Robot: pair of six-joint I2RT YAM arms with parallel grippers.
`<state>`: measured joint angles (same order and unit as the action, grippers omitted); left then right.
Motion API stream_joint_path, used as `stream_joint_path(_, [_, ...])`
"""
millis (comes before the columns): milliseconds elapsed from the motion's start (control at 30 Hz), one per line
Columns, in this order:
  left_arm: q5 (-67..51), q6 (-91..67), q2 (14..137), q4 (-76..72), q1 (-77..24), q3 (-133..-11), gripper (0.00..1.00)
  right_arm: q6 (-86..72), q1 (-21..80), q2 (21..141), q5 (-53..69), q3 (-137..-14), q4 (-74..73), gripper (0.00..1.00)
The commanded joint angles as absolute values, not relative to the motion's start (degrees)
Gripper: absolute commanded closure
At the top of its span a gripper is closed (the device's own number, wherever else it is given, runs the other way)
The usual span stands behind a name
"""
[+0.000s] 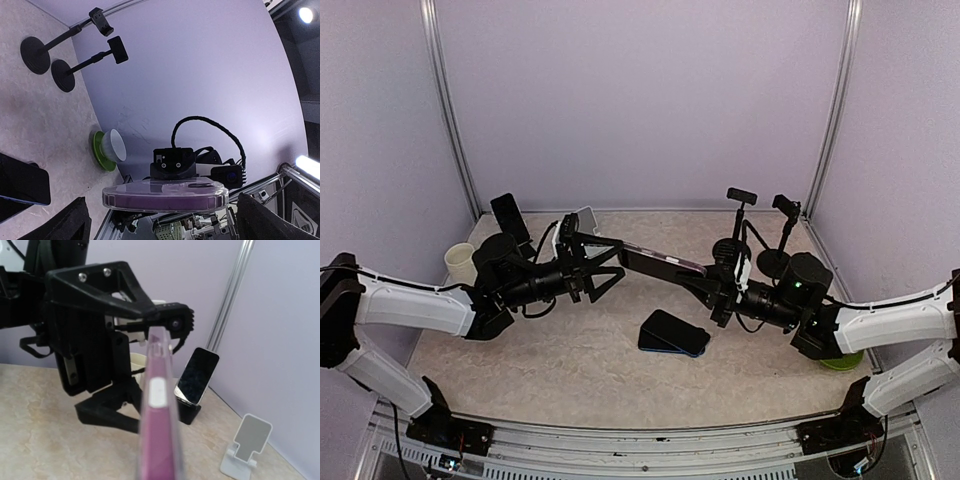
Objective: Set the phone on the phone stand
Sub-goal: Pass from the right arm to the left
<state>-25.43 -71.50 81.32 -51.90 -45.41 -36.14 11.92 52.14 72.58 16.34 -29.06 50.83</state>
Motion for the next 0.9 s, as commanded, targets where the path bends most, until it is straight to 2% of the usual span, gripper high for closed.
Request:
stream_joint_path(0, [-26.7, -72.7, 82.8, -56.1, -45.9, -37.8, 0.01, 12.6, 53.2, 72.8, 16.7, -29.7, 56.4, 1.0])
stream_joint_path(500, [-27.2, -74.3, 85.9, -59.3, -47.7, -39.6, 0.02, 12.8, 53.8, 74.5, 15.9, -29.7, 57.8, 1.0])
stream_joint_path(867, [-26.2, -73.3, 86.0, -59.3, -47.8, -39.6, 0.17, 13.4, 54.5, 74.9, 15.3, -29.9, 56.6, 1.0])
